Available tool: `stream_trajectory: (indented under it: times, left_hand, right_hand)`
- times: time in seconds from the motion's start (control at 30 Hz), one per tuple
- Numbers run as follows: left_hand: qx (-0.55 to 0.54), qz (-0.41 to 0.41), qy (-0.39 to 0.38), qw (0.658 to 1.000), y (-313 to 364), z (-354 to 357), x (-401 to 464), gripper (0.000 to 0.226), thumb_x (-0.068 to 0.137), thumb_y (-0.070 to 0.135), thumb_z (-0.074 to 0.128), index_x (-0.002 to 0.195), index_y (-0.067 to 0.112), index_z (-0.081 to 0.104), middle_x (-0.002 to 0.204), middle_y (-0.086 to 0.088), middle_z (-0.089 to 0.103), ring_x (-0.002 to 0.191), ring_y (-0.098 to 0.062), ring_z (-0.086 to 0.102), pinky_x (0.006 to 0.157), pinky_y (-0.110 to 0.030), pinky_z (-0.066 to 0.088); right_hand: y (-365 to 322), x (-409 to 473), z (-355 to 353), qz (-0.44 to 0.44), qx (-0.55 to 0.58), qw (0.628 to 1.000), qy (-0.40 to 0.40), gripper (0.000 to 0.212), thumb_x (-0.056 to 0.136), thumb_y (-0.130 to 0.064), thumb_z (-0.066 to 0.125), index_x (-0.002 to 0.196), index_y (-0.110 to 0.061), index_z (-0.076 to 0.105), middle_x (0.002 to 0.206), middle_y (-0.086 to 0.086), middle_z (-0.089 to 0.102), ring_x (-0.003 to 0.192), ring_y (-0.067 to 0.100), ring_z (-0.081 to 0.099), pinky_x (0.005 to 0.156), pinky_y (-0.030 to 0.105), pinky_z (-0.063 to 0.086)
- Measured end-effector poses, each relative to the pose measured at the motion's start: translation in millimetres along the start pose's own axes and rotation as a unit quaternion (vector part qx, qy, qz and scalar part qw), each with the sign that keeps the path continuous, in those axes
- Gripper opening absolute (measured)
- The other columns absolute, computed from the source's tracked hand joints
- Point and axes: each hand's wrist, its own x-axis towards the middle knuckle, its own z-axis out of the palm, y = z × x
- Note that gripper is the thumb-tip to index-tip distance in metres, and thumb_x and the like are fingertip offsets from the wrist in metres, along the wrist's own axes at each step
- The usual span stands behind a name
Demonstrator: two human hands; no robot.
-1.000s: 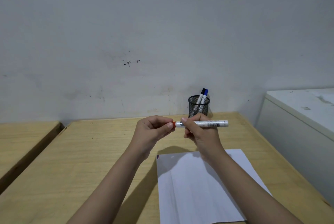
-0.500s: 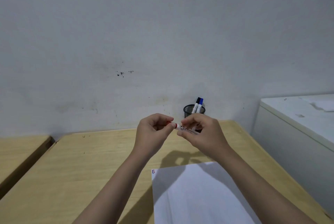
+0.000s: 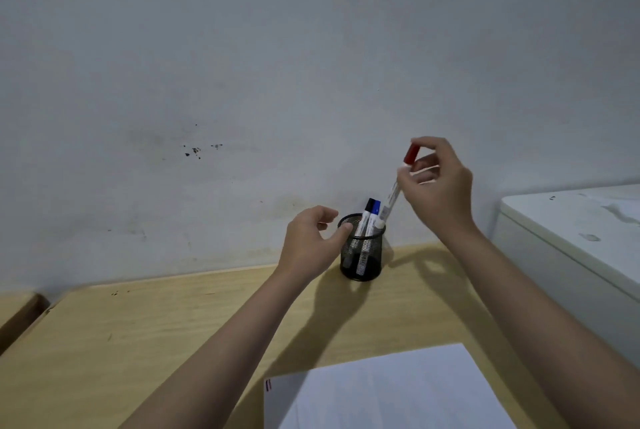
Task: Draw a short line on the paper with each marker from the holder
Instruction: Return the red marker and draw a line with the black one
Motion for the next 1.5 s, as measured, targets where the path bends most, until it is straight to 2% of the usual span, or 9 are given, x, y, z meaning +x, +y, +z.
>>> stream_trajectory:
  times: [0.2, 0.4, 0.57, 0.77, 0.9, 1.0, 1.13, 1.27, 1.5]
  left_hand:
    - [0.146, 0.018, -0.02, 0.989, -26, 38, 28, 0.043, 0.08, 0.043, 0.063, 0.111, 0.012, 0.062, 0.116, -0.006, 0.062, 0.109, -0.022, 0.057, 0.086, -0.035, 0.049]
    - [0.13, 0.036, 0.036, 0.99, -42, 54, 30, 0.042, 0.078, 0.047, 0.065, 0.096, 0.01, 0.071, 0.101, -0.004, 0.069, 0.096, -0.021, 0.063, 0.076, -0.034, 0.052]
    - [0.11, 0.033, 0.049, 0.992, -44, 54, 30, 0.044, 0.074, 0.049, 0.068, 0.095, 0.012, 0.072, 0.1, -0.001, 0.07, 0.092, -0.018, 0.063, 0.072, -0.031, 0.051]
    - [0.119, 0.028, 0.05, 0.991, -44, 56, 29, 0.043, 0.074, 0.051, 0.068, 0.093, 0.013, 0.071, 0.098, -0.001, 0.069, 0.091, -0.019, 0.063, 0.07, -0.034, 0.052]
    - [0.143, 0.028, 0.035, 0.989, -41, 54, 28, 0.043, 0.077, 0.051, 0.063, 0.097, 0.013, 0.07, 0.103, -0.002, 0.069, 0.097, -0.022, 0.063, 0.074, -0.038, 0.054]
    - [0.129, 0.03, 0.003, 0.991, -35, 51, 16, 0.039, 0.082, 0.044, 0.06, 0.106, 0.014, 0.066, 0.109, -0.005, 0.068, 0.104, -0.025, 0.061, 0.08, -0.039, 0.053]
    - [0.043, 0.013, -0.012, 0.999, -24, 43, -13, 0.035, 0.085, 0.035, 0.059, 0.117, 0.02, 0.059, 0.105, 0.002, 0.065, 0.097, -0.018, 0.061, 0.078, -0.032, 0.049]
    - [-0.177, -0.011, 0.042, 0.983, -7, 27, -37, 0.02, 0.089, 0.022, 0.056, 0.104, 0.036, 0.057, 0.095, 0.001, 0.071, 0.088, -0.01, 0.068, 0.072, -0.02, 0.051]
    - [-0.371, -0.002, 0.095, 0.924, 35, -14, -79, 0.015, 0.086, 0.008, 0.062, 0.101, 0.007, 0.063, 0.091, -0.017, 0.072, 0.081, -0.023, 0.071, 0.073, -0.023, 0.056]
  right_hand:
    - [51, 8, 32, 0.055, -0.078, 0.993, -0.068, 0.031, 0.076, -0.01, 0.062, 0.106, -0.019, 0.058, 0.069, 0.011, 0.065, 0.063, 0.021, 0.064, 0.065, 0.032, 0.053]
    - [85, -4, 52, 0.16, -0.146, 0.962, -0.168, 0.032, 0.072, -0.01, 0.067, 0.102, -0.007, 0.061, 0.074, 0.01, 0.061, 0.066, 0.022, 0.058, 0.06, 0.029, 0.047]
    - [89, -5, 64, 0.072, -0.266, 0.938, -0.211, 0.046, 0.074, -0.018, 0.065, 0.119, -0.013, 0.056, 0.114, 0.014, 0.047, 0.108, 0.031, 0.048, 0.08, 0.04, 0.048]
    - [82, 0, 72, 0.015, -0.345, 0.91, -0.227, 0.031, 0.08, -0.032, 0.063, 0.105, -0.013, 0.063, 0.108, 0.012, 0.049, 0.104, 0.031, 0.046, 0.081, 0.041, 0.043]
    - [72, 0, 69, 0.002, -0.246, 0.947, -0.207, 0.016, 0.077, -0.026, 0.065, 0.078, -0.01, 0.059, 0.08, 0.006, 0.06, 0.081, 0.026, 0.058, 0.071, 0.039, 0.05]
    - [59, -4, 65, 0.035, -0.148, 0.966, -0.21, 0.007, 0.074, -0.014, 0.067, 0.079, -0.011, 0.064, 0.063, 0.006, 0.063, 0.06, 0.018, 0.059, 0.063, 0.033, 0.052]
    - [37, -11, 48, -0.035, -0.097, 0.987, -0.125, 0.007, 0.076, -0.01, 0.068, 0.081, -0.011, 0.071, 0.069, 0.007, 0.065, 0.062, 0.018, 0.059, 0.065, 0.031, 0.051]
    - [7, -37, 20, -0.067, -0.011, 0.997, -0.038, 0.005, 0.075, -0.006, 0.073, 0.072, -0.009, 0.07, 0.071, 0.006, 0.067, 0.064, 0.013, 0.062, 0.061, 0.024, 0.051]
    - [-28, -121, -4, -0.078, 0.123, 0.988, -0.043, 0.009, 0.07, -0.008, 0.076, 0.069, -0.007, 0.068, 0.076, 0.003, 0.067, 0.074, 0.014, 0.067, 0.064, 0.032, 0.057]
